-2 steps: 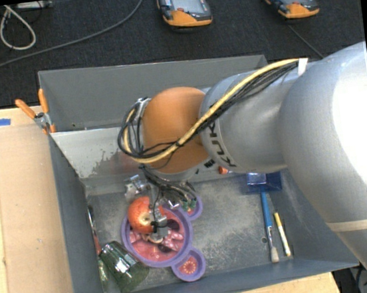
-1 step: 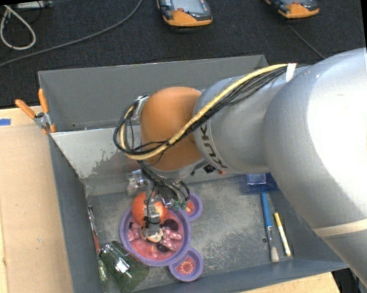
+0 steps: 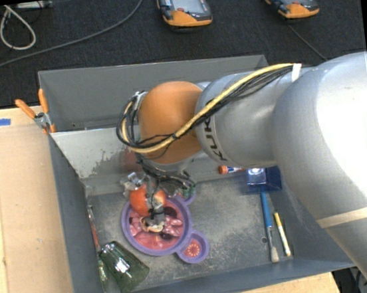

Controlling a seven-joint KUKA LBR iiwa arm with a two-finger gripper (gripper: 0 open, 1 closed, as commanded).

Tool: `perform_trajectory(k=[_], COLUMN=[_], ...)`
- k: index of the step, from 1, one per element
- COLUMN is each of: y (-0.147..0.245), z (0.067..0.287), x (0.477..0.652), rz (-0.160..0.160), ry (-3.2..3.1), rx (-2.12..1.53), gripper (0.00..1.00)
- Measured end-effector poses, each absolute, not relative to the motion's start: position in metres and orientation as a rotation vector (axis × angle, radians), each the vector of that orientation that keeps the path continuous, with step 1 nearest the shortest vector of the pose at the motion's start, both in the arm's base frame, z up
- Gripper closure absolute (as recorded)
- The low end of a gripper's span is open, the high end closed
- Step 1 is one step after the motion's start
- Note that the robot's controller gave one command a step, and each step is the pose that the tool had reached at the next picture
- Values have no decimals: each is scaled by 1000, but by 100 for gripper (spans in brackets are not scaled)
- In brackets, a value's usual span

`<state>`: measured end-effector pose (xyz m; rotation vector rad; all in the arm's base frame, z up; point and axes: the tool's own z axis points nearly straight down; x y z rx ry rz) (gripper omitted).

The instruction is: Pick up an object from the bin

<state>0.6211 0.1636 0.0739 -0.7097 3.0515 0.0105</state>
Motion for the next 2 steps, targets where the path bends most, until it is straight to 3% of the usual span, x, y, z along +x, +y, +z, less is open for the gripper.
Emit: perform_trajectory(k=[2], y=[163], z=[78], x=[621], rz=[12], ry=[3052], rx=[-705], gripper=[100])
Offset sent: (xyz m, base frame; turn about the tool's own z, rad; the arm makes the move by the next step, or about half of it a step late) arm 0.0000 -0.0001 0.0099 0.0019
